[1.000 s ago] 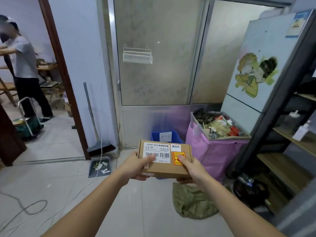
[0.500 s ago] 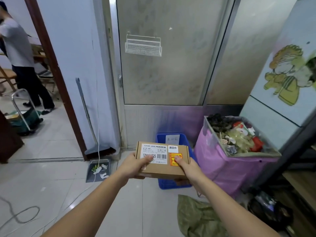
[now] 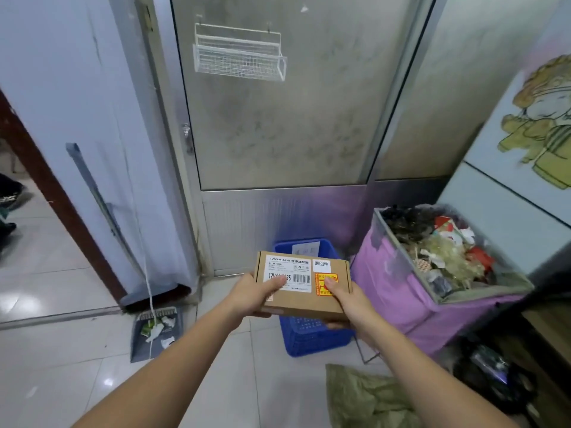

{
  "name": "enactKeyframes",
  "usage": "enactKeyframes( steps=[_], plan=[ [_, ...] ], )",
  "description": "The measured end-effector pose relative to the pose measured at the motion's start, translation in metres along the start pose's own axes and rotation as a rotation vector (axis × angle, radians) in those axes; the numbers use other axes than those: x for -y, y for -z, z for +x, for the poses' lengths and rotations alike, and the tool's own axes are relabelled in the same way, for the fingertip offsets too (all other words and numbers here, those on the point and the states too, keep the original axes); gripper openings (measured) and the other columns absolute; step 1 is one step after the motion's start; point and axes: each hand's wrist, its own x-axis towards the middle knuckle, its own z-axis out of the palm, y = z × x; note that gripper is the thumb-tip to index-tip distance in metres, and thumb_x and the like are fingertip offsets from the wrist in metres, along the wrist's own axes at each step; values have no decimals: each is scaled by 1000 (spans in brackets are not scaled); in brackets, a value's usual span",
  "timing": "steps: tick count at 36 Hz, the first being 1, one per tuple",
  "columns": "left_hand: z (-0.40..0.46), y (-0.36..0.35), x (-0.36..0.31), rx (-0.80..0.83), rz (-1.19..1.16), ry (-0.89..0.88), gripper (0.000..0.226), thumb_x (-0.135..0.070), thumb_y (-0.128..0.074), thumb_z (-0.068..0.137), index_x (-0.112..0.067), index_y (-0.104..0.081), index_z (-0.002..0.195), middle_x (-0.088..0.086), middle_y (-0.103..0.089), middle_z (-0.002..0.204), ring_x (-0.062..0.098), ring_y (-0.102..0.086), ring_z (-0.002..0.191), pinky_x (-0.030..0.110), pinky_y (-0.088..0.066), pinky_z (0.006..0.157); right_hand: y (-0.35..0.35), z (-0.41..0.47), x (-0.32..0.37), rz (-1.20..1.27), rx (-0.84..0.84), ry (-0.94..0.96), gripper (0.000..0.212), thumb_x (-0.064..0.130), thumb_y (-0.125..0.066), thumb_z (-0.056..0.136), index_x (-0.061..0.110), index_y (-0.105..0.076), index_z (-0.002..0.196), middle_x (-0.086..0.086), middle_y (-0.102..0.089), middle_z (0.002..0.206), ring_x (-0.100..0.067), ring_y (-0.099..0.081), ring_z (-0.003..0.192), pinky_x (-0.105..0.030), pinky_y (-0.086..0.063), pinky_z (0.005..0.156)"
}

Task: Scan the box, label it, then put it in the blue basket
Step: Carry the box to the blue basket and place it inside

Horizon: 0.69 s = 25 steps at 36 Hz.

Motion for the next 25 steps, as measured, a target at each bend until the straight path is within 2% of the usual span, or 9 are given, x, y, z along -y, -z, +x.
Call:
enactKeyframes(
  steps=[4, 7, 12, 16, 18, 23, 25],
  plan=[
    [53, -2, -5, 56, 15, 29, 38, -51, -83, 80, -30, -64, 105, -14, -80, 82, 13, -79, 75, 30, -63, 57, 6, 42, -2, 26, -37, -41, 60, 66, -72, 82, 26, -59, 125, -6, -81, 103, -30, -81, 86, -40, -64, 62],
    [96, -6, -9, 88, 32, 48, 37, -51, -82, 81, -30, -65, 106, -15, -81, 84, 13, -79, 75, 29, -62, 56, 11, 78, -5, 34, -55, -68, 62, 68, -72, 80, 27, -59, 125, -5, -82, 100, -30, -81, 84, -39, -65, 60],
    [173, -19, -19, 114, 53, 81, 42, -52, -83, 80, -30, -64, 111, -11, -82, 90, 15, -80, 78, 30, -62, 57, 26, 147, -5, 55, -62, -75, 54, 64, -68, 88, 29, -60, 128, -7, -81, 104, -29, -80, 85, -42, -65, 64],
    [238, -34, -25, 120, 49, 122, 56, -54, -85, 77, -27, -61, 119, -4, -81, 100, 14, -80, 81, 30, -62, 57, 45, 204, -1, 89, -82, -117, 51, 61, -68, 89, 32, -58, 130, -5, -81, 107, -27, -80, 87, -43, -66, 65],
    [267, -41, -28, 132, 51, 141, 58, -56, -85, 75, -28, -61, 119, -6, -82, 99, 14, -79, 81, 30, -63, 58, 55, 229, 1, 111, -87, -139, 49, 60, -70, 88, 34, -59, 128, -3, -81, 106, -27, -80, 87, -42, -66, 65],
    [332, -55, -33, 175, 42, 136, 51, -60, -82, 76, -33, -63, 114, -15, -81, 96, 11, -79, 84, 31, -64, 62, 77, 290, 9, 131, -123, -195, 55, 59, -76, 84, 28, -60, 126, -9, -77, 112, -35, -77, 95, -44, -65, 62],
    [356, -58, -35, 190, 20, 138, 47, -58, -82, 77, -34, -64, 113, -15, -81, 97, 11, -79, 85, 32, -64, 63, 83, 312, 15, 129, -109, -191, 51, 58, -77, 84, 29, -63, 124, -6, -79, 109, -31, -79, 92, -44, -65, 62]
  ],
)
